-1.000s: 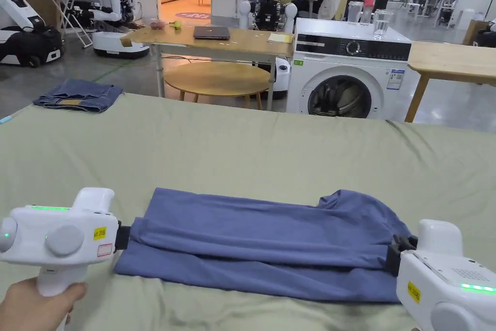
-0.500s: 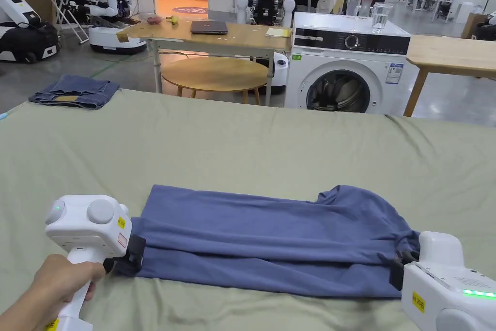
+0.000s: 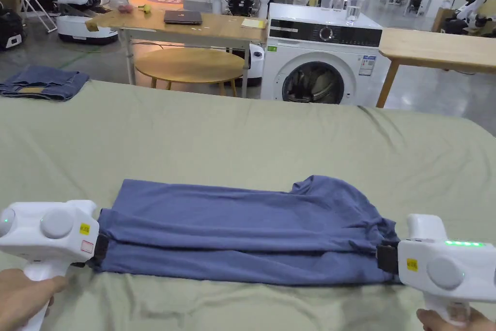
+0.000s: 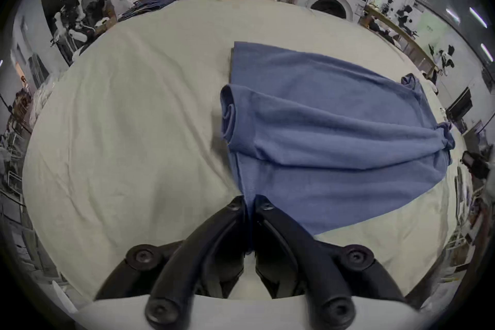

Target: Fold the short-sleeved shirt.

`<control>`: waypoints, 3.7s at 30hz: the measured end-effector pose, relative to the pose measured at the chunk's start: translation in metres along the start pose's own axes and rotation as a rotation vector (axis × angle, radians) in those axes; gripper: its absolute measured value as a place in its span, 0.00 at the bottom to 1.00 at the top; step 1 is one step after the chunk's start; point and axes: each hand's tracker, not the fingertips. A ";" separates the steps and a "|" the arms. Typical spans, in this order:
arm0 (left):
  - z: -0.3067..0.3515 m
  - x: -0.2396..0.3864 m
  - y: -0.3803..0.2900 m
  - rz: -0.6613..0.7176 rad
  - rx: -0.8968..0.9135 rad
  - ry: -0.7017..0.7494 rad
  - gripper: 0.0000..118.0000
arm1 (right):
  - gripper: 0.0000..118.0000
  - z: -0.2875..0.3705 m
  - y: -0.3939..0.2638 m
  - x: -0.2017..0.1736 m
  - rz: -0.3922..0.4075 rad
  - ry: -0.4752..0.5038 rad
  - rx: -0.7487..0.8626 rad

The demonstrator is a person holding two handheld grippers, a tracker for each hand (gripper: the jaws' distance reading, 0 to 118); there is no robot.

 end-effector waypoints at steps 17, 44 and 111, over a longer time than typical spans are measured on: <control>0.011 -0.001 -0.012 -0.009 0.045 -0.029 0.00 | 0.04 -0.050 -0.014 0.006 -0.050 0.099 -0.180; 0.055 -0.031 -0.143 -0.039 -0.020 -0.061 0.00 | 0.03 0.068 -0.142 -0.004 0.054 0.058 -0.237; -0.040 -0.007 0.067 -0.100 0.031 0.020 0.00 | 0.00 0.028 0.013 -0.067 0.009 0.056 0.076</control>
